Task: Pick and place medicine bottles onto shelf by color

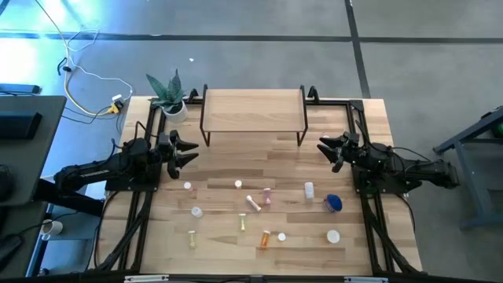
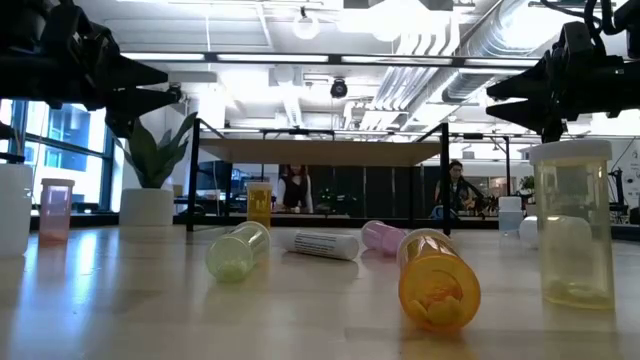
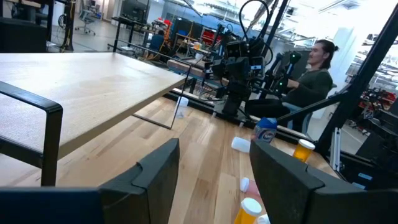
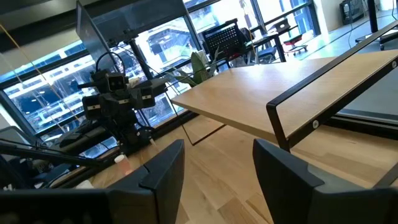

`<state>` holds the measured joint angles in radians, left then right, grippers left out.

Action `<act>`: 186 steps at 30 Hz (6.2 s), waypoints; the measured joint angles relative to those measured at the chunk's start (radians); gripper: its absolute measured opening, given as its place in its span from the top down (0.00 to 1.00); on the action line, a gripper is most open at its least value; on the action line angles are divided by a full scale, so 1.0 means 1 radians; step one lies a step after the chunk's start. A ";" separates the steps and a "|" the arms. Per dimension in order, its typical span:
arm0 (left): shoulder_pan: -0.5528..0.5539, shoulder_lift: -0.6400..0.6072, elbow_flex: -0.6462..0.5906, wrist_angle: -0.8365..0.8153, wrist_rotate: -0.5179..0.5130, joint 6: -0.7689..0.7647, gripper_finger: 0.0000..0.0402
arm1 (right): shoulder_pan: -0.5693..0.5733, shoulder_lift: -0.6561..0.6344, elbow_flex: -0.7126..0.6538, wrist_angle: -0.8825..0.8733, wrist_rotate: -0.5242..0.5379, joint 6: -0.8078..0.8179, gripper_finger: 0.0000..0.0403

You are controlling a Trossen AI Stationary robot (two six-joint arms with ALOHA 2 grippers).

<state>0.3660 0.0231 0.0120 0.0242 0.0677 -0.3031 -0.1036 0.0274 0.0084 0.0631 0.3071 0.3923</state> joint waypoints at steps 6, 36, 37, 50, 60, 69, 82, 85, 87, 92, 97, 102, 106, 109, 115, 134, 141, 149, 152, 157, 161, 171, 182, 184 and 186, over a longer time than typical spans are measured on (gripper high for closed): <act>0.000 0.000 0.000 0.000 0.000 0.000 0.53 | 0.000 0.000 0.000 0.000 0.000 0.000 0.55; 0.000 0.000 0.000 0.003 -0.001 -0.006 0.53 | 0.000 0.000 0.000 0.000 0.000 0.000 0.55; 0.000 0.000 0.000 0.003 -0.002 -0.019 0.53 | 0.000 0.000 0.000 0.000 0.000 0.000 0.55; 0.000 0.000 0.000 0.122 -0.058 -0.462 0.53 | 0.000 0.000 0.000 0.000 0.000 0.000 0.55; -0.001 0.000 0.036 0.328 -0.129 -0.462 0.53 | 0.000 0.000 0.000 0.000 0.000 0.000 0.55; -0.001 0.155 0.237 0.305 -0.066 -0.269 0.53 | 0.000 0.000 0.000 0.000 0.000 0.000 0.55; -0.019 0.569 0.472 0.160 0.125 -0.038 0.53 | 0.000 0.000 0.000 0.000 0.000 0.000 0.55; -0.056 0.650 0.502 0.133 0.131 -0.030 0.53 | 0.000 0.000 0.000 0.000 0.000 0.000 0.55; -0.089 0.691 0.519 0.120 0.130 -0.010 0.53 | 0.000 0.000 0.000 0.000 0.000 0.000 0.55; -0.181 0.802 0.545 0.057 0.091 0.004 0.53 | 0.000 0.000 0.000 0.000 0.000 0.000 0.55; -0.277 0.892 0.563 0.005 -0.015 0.032 0.53 | 0.000 0.000 0.000 0.000 0.000 0.000 0.55; -0.368 0.990 0.566 0.010 -0.149 0.105 0.53 | 0.000 0.000 0.000 0.000 0.000 0.000 0.55; -0.414 1.079 0.566 0.039 -0.215 0.124 0.53 | 0.000 0.000 0.000 0.000 0.000 0.000 0.55; -0.431 1.142 0.566 0.073 -0.243 0.124 0.53 | 0.000 0.000 0.000 0.000 0.000 0.000 0.55; -0.434 1.259 0.566 0.151 -0.258 0.123 0.53 | 0.000 0.000 0.000 0.000 0.000 0.000 0.55; -0.432 1.521 0.566 0.247 -0.258 0.067 0.53 | 0.000 0.000 0.000 0.000 0.000 0.000 0.55; -0.432 1.559 0.566 0.295 -0.258 0.036 0.53 | 0.000 0.000 0.000 0.000 0.000 0.000 0.55; -0.432 1.590 0.566 0.315 -0.263 -0.004 0.57 | 0.000 0.000 0.000 0.000 0.000 0.000 0.55; -0.432 1.590 0.566 0.331 -0.263 -0.002 0.62 | 0.000 0.000 0.000 0.000 0.000 0.000 0.55; -0.432 1.590 0.566 0.334 -0.262 -0.001 0.71 | 0.000 0.000 0.000 0.000 0.000 0.000 0.55; -0.432 1.590 0.566 0.334 -0.262 -0.001 0.74 | 0.000 0.000 0.000 0.000 0.000 0.000 0.55; -0.428 1.567 0.566 0.337 -0.262 -0.028 0.72 | 0.000 0.000 0.000 0.000 0.000 0.000 0.55; -0.285 1.349 0.566 0.319 -0.164 -0.106 0.72 | 0.000 0.000 0.000 0.000 0.000 0.000 0.55; -0.244 1.285 0.566 0.292 -0.162 -0.106 0.72 | 0.000 0.000 0.000 0.000 0.000 0.000 0.55; -0.201 1.218 0.566 0.263 -0.164 -0.095 0.72 | 0.000 0.000 0.000 0.000 0.000 0.000 0.55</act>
<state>0.1645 1.2411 0.5777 0.2876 -0.0962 -0.3977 -0.1039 0.0274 0.0084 0.0631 0.3071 0.3923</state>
